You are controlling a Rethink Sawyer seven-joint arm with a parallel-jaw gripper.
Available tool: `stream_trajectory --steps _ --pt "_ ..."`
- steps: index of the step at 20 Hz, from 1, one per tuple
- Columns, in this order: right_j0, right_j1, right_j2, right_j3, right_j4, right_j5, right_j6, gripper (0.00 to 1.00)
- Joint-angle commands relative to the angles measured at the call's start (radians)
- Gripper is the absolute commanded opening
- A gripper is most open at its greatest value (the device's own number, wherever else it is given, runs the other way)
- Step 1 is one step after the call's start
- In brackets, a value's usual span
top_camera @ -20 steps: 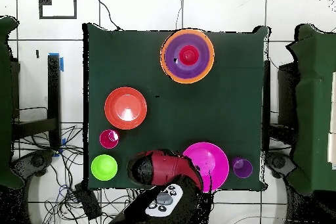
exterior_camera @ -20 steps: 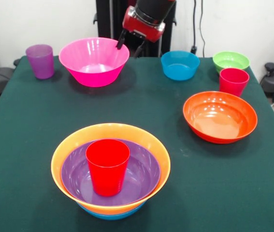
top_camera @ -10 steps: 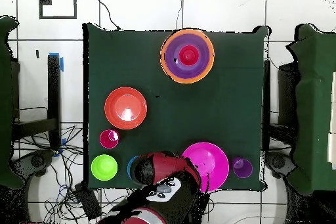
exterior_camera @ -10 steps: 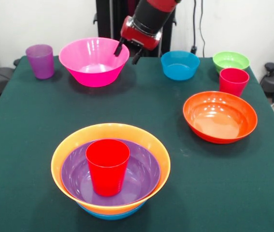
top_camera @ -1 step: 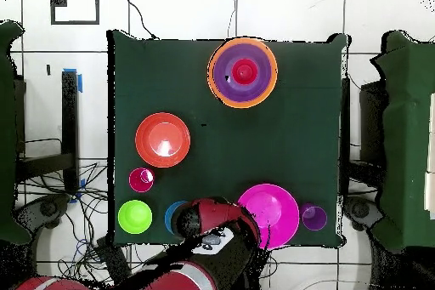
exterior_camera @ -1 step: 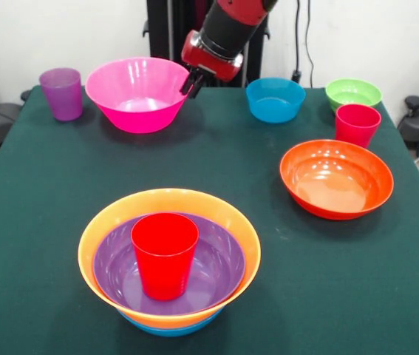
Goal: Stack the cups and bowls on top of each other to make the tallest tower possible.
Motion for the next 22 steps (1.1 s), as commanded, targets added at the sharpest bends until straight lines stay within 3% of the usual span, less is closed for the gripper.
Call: stream_trajectory --steps 1,12,22 --pt "0.052 -0.011 0.018 -0.098 -0.039 0.029 0.075 0.0" --pt "0.044 -0.085 -0.003 -0.139 -0.133 0.147 -0.032 0.0" --pt "-0.046 -0.21 0.083 -0.188 -0.23 0.281 -0.116 0.0"
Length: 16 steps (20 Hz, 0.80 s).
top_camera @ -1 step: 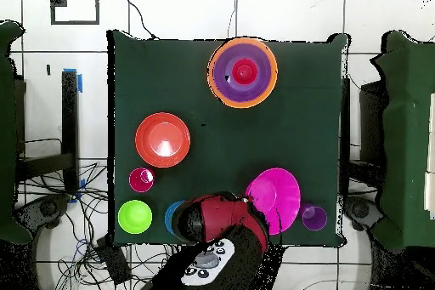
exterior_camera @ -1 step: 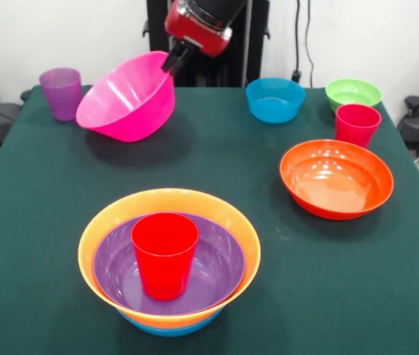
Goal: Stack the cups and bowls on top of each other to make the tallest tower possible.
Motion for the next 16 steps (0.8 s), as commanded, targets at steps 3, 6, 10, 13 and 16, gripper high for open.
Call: stream_trajectory --steps 3,6,10,13,16 --pt "-0.035 -0.078 0.133 -0.133 -0.1 0.172 -0.119 0.0" --pt "-0.045 -0.094 0.145 -0.138 -0.12 0.196 -0.116 0.0" --pt "-0.059 -0.102 0.164 -0.137 -0.132 0.188 -0.084 0.0" --pt "-0.086 -0.095 0.193 -0.119 -0.12 0.134 -0.039 0.0" --pt "-0.143 -0.102 0.262 -0.08 -0.09 0.086 -0.018 0.0"
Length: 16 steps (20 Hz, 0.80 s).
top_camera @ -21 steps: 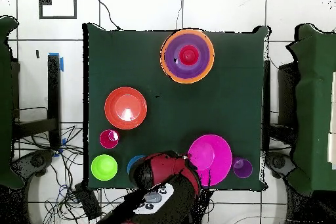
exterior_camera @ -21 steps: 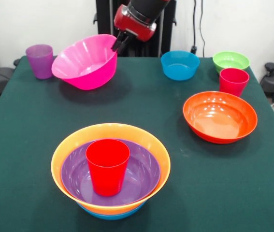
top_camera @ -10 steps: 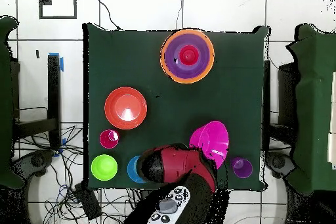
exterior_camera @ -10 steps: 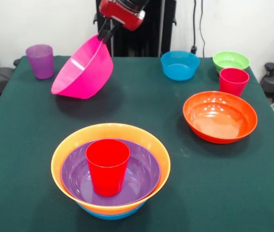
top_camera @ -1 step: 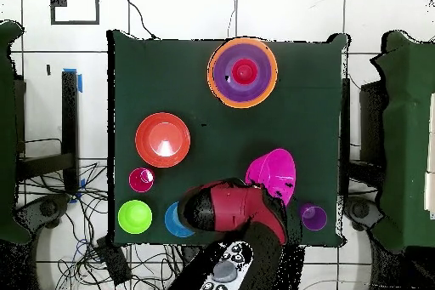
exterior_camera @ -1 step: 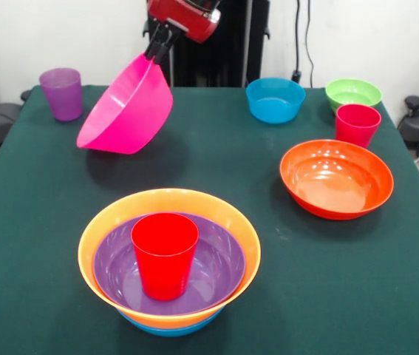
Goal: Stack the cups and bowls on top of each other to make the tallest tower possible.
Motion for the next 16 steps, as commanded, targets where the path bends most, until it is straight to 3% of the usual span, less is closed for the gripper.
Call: stream_trajectory --steps 1,6,7,16 --pt "-0.099 0.0 0.241 0.006 -0.006 -0.038 -0.012 0.0" --pt "-0.153 -0.001 0.307 0.038 -0.001 -0.099 0.032 0.0" --pt "-0.162 -0.004 0.318 0.044 -0.001 -0.108 0.04 1.0" --pt "-0.155 0.001 0.306 0.037 -0.025 -0.101 0.059 1.0"
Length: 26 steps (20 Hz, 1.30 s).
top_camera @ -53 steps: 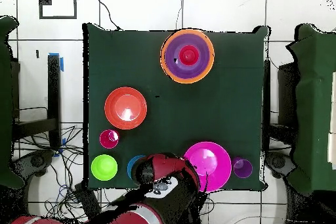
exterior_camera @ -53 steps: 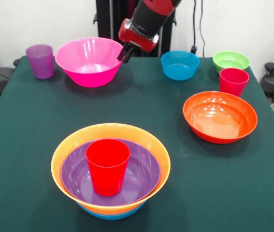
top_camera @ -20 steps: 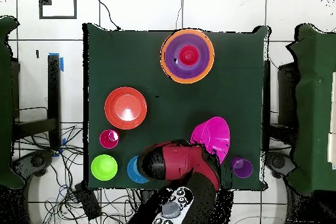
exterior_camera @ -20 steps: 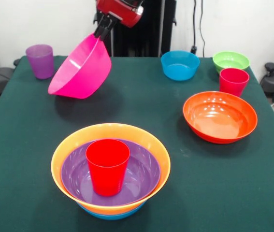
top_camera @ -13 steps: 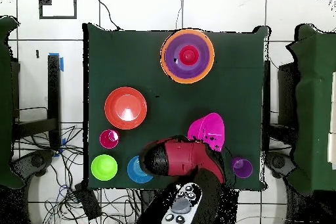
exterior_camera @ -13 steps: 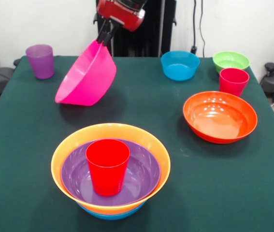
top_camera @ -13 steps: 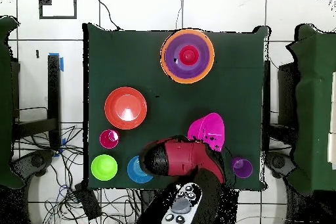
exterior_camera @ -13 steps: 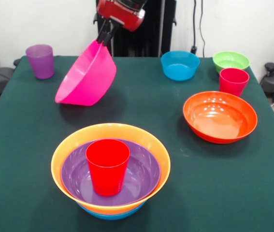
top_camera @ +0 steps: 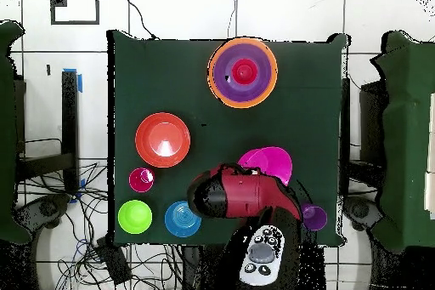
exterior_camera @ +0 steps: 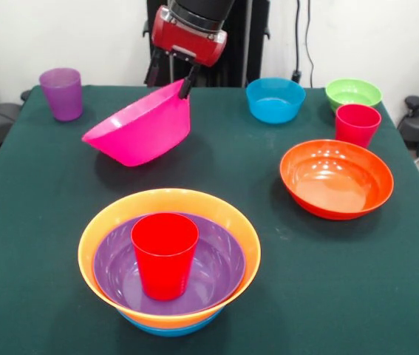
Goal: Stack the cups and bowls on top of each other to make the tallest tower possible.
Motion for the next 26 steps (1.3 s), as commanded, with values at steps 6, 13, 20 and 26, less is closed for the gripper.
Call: stream_trajectory --steps 6,13,20,26 --pt "-0.018 0.033 0.147 0.033 -0.02 -0.023 0.059 1.0" --pt "-0.005 0.026 0.141 0.028 -0.026 0.003 0.052 0.0" --pt "0.014 -0.015 0.115 0.058 -0.002 0.01 0.093 0.0" --pt "0.021 -0.038 0.115 0.058 -0.009 0.041 0.07 0.0"
